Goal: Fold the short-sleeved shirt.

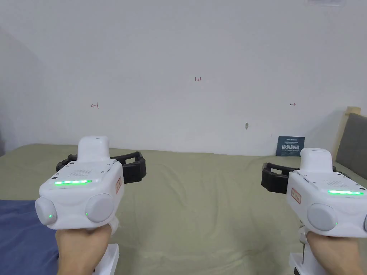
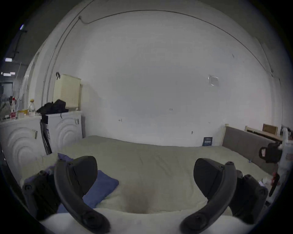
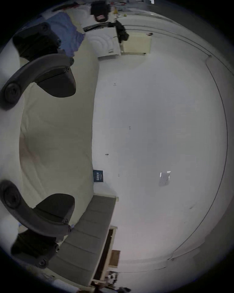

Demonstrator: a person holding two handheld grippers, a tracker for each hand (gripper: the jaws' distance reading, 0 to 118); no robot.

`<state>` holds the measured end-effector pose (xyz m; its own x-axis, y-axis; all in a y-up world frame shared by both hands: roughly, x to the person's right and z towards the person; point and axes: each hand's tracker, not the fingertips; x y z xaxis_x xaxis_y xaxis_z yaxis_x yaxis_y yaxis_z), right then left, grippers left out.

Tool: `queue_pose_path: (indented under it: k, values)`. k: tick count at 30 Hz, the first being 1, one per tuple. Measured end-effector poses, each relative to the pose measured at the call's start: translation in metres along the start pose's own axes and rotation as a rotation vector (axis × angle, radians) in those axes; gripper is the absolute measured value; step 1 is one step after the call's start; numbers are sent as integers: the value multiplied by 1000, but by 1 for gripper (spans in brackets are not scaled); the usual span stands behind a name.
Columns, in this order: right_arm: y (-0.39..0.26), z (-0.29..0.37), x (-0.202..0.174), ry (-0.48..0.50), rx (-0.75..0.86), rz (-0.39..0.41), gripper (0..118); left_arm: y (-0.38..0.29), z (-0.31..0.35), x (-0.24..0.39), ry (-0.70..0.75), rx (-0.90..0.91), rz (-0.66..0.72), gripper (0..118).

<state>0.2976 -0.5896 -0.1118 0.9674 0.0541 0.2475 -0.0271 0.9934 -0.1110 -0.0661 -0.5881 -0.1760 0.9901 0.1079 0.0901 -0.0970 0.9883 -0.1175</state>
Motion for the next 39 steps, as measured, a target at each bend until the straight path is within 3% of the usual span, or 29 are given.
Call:
queue_pose_path:
  k: [3, 4, 5, 6, 7, 8, 10, 12, 16, 24, 29, 34, 39]
  values:
    - [-3, -7, 7, 20, -33, -10, 113, -2, -1, 2, 35, -53, -13, 118]
    - [-3, -6, 8, 35, -38, -21, 100, -3, -2, 3, 29, -81, -29, 118]
    - [-4, -5, 8, 46, -33, -27, 50, -5, -1, 4, 4, -93, -32, 111]
    - [-5, -7, 7, 35, -37, -19, 0, -7, 0, 5, -2, -93, -36, 80]
    - [-11, -17, 13, 10, 0, 0, 0, -10, 1, 9, 26, -89, -60, 20]
    - [-14, -18, 15, 13, -26, -19, 0, -13, 2, 9, 91, -71, -96, 0]
    - [-16, -20, 20, 58, -72, -70, 0, -16, 8, -1, 29, -66, -49, 0]
    - [-18, -15, 13, 54, -79, -51, 0, -16, 0, 0, 36, -91, -64, 0]
    - [-14, -12, -19, 138, -70, 6, 0, -9, 15, -25, 58, -67, -77, 0]
    - [-3, 1, -159, 510, -42, 31, 0, 7, 116, -133, 344, -46, -77, 0]
    - [-20, 9, -250, 728, -86, 40, 0, -21, 161, -209, 488, -158, -25, 0]
    - [-32, 6, -291, 798, -104, 60, 0, -40, 151, -247, 505, -231, 10, 0]
    - [-38, -27, -277, 783, -128, 86, 0, -43, 71, -269, 369, -352, -2, 0]
